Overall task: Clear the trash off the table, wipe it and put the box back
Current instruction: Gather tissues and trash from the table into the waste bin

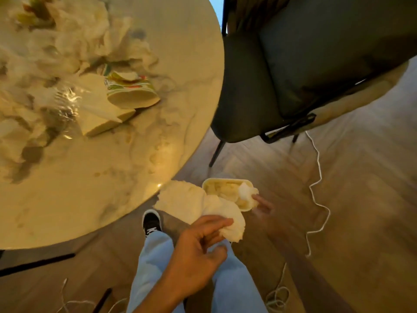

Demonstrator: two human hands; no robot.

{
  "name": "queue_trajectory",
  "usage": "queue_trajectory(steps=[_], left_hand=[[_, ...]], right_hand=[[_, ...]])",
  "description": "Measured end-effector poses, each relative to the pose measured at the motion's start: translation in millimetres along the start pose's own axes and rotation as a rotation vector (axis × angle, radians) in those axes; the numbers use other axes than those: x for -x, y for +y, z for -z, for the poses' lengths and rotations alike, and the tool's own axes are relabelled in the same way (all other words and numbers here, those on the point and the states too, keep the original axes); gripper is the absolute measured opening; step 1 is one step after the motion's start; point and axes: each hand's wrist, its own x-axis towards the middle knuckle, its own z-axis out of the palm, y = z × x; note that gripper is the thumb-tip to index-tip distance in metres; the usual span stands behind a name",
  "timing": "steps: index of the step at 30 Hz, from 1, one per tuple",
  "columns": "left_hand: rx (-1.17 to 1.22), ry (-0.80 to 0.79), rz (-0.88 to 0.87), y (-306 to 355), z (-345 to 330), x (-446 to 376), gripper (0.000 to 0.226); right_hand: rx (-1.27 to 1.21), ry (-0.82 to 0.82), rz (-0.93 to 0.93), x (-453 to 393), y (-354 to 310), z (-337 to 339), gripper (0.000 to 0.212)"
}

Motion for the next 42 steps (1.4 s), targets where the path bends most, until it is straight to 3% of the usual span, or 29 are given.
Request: queue_trajectory(steps=[6, 13, 17, 24, 29, 36, 42], left_hand=[[-0.013, -0.020, 0.122, -101, -41, -74, 0.048], [-0.045, 0.016, 0.253, -197, -56, -170, 0.045], [-0.094, -0.016, 0.318, -226, -67, -215, 0.039], [-0.094, 0.013, 0.508, -261, -84, -259, 0.049], [-0.167, -0.001, 0.599, -268, -72, -261, 0.060], [-0.137, 0.164, 0.450, -221, -47, -211, 0.038], [-0.082, 0.332, 0.228, -150, -7, -130, 0.035]], right_hand=[[0.062, -0.135, -0.198, -98, 102, -45, 0.037], [0.086, -0.263, -0.146, -174, 132, -98, 0.030], [0.086, -0.139, -0.182, -186, 140, -93, 0.036], [0.033, 0.079, -0.299, -172, 163, -74, 0.040], [0.047, 0.078, -0.259, -161, 150, -68, 0.037], [-0.011, -0.051, -0.126, -139, 94, -81, 0.025], [-0.048, -0.112, -0.104, -84, 13, -85, 0.027]])
